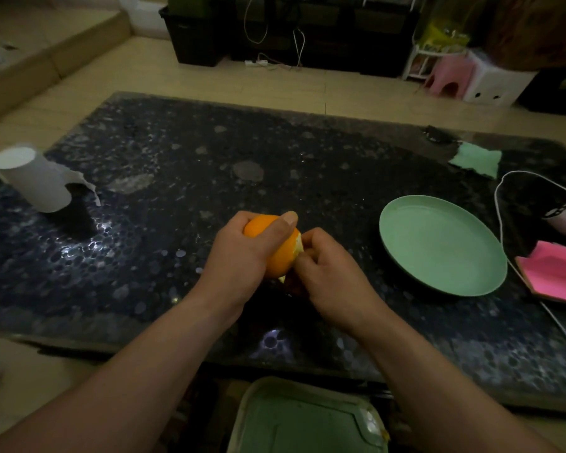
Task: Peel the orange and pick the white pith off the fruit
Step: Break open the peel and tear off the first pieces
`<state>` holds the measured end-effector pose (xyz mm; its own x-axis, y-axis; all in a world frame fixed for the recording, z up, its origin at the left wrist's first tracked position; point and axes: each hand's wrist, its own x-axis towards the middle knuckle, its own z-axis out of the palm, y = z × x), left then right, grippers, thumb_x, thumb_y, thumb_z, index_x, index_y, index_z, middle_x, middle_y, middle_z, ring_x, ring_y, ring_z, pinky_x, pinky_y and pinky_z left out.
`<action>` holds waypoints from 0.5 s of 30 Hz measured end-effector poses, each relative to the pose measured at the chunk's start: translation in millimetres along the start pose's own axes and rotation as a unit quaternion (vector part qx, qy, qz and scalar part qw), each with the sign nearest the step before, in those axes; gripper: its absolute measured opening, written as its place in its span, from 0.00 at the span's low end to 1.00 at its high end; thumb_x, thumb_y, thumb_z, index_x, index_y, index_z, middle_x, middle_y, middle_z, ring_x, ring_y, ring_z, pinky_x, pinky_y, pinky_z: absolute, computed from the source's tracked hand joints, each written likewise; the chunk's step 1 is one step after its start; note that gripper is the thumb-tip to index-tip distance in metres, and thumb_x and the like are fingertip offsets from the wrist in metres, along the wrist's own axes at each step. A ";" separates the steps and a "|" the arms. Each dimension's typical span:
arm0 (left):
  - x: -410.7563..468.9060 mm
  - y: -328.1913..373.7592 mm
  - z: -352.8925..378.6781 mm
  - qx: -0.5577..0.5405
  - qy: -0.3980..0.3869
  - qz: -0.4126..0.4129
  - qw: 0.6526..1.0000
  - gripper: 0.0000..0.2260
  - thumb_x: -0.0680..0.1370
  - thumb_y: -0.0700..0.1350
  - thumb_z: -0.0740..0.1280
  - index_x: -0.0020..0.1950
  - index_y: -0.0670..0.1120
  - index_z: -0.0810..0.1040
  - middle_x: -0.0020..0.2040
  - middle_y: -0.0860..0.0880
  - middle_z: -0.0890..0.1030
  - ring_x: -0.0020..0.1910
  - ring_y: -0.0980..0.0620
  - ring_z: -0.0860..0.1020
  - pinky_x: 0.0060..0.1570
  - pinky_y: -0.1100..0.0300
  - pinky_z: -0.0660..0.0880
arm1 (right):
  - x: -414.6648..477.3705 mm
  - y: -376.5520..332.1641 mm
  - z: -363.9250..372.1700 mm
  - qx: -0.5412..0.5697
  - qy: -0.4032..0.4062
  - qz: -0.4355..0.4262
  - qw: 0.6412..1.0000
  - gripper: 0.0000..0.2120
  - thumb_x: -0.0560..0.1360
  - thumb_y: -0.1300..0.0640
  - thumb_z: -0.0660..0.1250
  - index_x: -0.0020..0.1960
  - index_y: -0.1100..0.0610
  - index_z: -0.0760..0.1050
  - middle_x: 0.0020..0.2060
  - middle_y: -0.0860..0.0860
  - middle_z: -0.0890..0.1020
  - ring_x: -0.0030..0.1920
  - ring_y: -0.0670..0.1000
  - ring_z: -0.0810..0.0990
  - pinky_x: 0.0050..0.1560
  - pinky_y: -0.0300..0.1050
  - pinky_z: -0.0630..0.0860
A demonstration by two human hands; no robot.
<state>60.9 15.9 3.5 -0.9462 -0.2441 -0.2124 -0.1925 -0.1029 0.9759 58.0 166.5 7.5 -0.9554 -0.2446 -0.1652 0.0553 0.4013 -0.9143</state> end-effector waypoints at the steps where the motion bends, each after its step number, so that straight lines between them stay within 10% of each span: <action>1: 0.6 0.3 -0.4 0.000 -0.003 -0.002 1.000 0.23 0.70 0.64 0.79 0.55 0.50 0.82 0.51 0.45 0.86 0.45 0.48 0.85 0.42 0.53 0.83 | 0.0 0.7 0.1 0.001 0.005 -0.005 1.000 0.02 0.82 0.55 0.64 0.52 0.50 0.75 0.39 0.52 0.86 0.40 0.56 0.85 0.42 0.62 0.82; 11: 7.8 6.8 -7.2 -0.022 -0.026 -0.036 0.999 0.30 0.66 0.70 0.77 0.56 0.49 0.82 0.51 0.45 0.86 0.46 0.46 0.85 0.44 0.51 0.80 | -0.3 -6.3 -9.8 -0.009 -0.031 0.003 0.999 0.07 0.86 0.52 0.60 0.55 0.51 0.77 0.39 0.50 0.86 0.35 0.44 0.82 0.33 0.38 0.76; 15: -0.3 8.4 -4.7 0.060 -0.018 0.018 0.998 0.24 0.68 0.67 0.79 0.55 0.54 0.81 0.52 0.49 0.84 0.50 0.48 0.85 0.46 0.50 0.84 | 3.8 -3.0 -11.1 -0.106 -0.058 0.007 0.993 0.14 0.85 0.49 0.59 0.49 0.53 0.79 0.37 0.50 0.85 0.33 0.45 0.81 0.35 0.45 0.77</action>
<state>60.8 10.6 11.5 -0.9612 -0.2108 -0.1779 -0.1865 0.0214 0.9822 51.0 174.1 13.7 -0.9142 -0.3327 -0.2312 -0.0052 0.5801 -0.8145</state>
